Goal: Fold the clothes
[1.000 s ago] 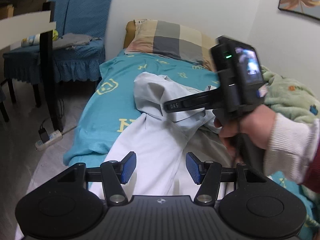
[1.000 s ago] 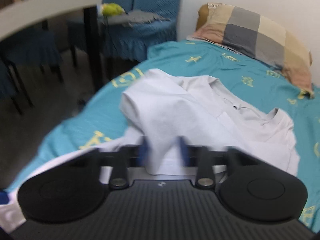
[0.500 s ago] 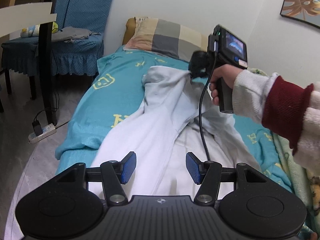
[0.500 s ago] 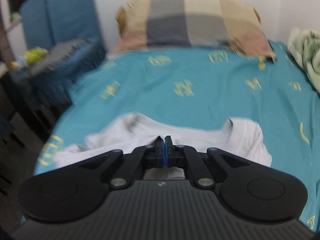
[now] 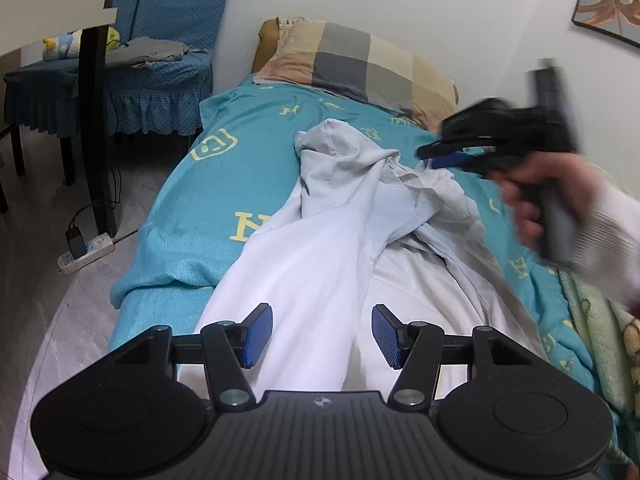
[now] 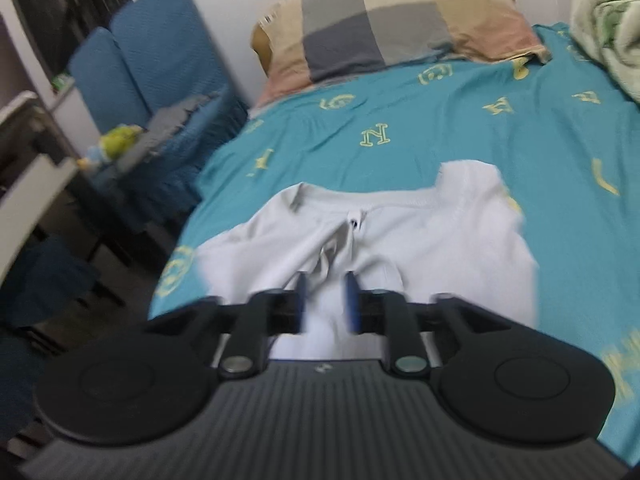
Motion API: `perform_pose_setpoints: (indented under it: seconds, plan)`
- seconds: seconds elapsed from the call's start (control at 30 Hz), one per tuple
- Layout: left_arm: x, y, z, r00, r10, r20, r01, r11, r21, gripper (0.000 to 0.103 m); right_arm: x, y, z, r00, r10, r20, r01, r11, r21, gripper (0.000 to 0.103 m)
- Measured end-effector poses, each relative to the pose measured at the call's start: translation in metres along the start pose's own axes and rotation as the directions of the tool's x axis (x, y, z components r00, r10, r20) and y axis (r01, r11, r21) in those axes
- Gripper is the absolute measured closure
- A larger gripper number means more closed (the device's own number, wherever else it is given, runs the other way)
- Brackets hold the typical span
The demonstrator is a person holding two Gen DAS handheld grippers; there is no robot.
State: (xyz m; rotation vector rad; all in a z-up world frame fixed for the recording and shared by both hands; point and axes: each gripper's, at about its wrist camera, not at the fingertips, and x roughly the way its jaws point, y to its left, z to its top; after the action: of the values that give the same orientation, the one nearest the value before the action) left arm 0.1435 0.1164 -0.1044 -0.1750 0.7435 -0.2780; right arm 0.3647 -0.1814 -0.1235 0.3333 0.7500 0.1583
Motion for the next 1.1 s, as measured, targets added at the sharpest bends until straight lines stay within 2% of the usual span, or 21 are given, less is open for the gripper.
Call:
perform_pose_setpoints:
  seconds: [0.03,0.07,0.2,0.3,0.4,0.43,0.5,0.53,0.67,0.77,0.9,1.0,1.1]
  plan:
    - [-0.004,-0.002,-0.001,1.0,-0.001,0.004,0.001,1.0,0.005,0.045,-0.022,-0.001,-0.008,1.0,0.004,0.006,-0.004,1.0,0.0,0.052]
    - [-0.008,-0.004,-0.002,1.0,-0.003,0.007,0.003,1.0,0.01,0.045,-0.044,-0.001,-0.019,1.0,0.0,0.01,0.0,1.0,-0.006,0.049]
    - [-0.026,-0.009,-0.003,1.0,-0.015,0.015,0.015,1.0,0.011,0.043,-0.133,-0.006,-0.067,1.0,-0.029,0.005,0.029,1.0,-0.004,0.047]
    - [-0.038,-0.019,-0.004,1.0,-0.011,0.006,0.011,0.999,0.039,0.042,-0.192,-0.008,-0.105,1.0,-0.011,0.003,0.011,1.0,-0.011,0.046]
    - [-0.055,-0.026,-0.007,1.0,-0.01,-0.012,0.011,0.998,0.067,0.042,-0.235,-0.011,-0.142,0.999,0.034,0.021,-0.034,0.999,-0.014,0.036]
    - [-0.061,-0.029,-0.008,1.0,-0.01,-0.018,0.011,0.997,0.076,0.042,-0.244,-0.014,-0.151,0.999,0.043,0.03,-0.043,0.999,-0.009,0.027]
    - [-0.073,-0.034,-0.01,1.0,-0.009,-0.03,0.011,0.995,0.095,0.042,-0.26,-0.023,-0.166,0.997,0.06,0.041,-0.061,0.998,0.011,0.02]
    - [-0.079,-0.036,-0.011,0.999,-0.008,-0.036,0.012,0.994,0.104,0.042,-0.266,-0.027,-0.172,0.997,0.069,0.042,-0.07,0.997,0.025,0.019]
    - [-0.103,-0.027,-0.015,0.989,0.002,-0.148,0.019,0.99,0.138,0.041,-0.269,-0.039,-0.179,0.996,0.089,0.02,-0.09,0.995,0.052,0.019]
    - [-0.114,-0.011,-0.024,0.966,0.05,-0.255,0.006,0.977,0.214,0.039,-0.262,-0.047,-0.178,0.994,0.111,-0.002,-0.11,0.99,0.093,0.019]
    - [-0.124,0.026,-0.035,0.918,0.105,-0.383,-0.008,0.969,0.246,0.037,-0.255,-0.055,-0.18,0.988,0.153,-0.034,-0.146,0.977,0.152,0.019]
    - [-0.127,0.058,-0.042,0.879,0.079,-0.47,0.025,0.977,0.211,0.035,-0.252,-0.06,-0.182,0.983,0.177,-0.054,-0.164,0.968,0.189,0.019]
    - [-0.119,0.078,-0.059,0.829,0.034,-0.558,0.088,0.978,0.189,0.033,-0.249,-0.062,-0.181,0.98,0.19,-0.064,-0.172,0.961,0.216,0.019]
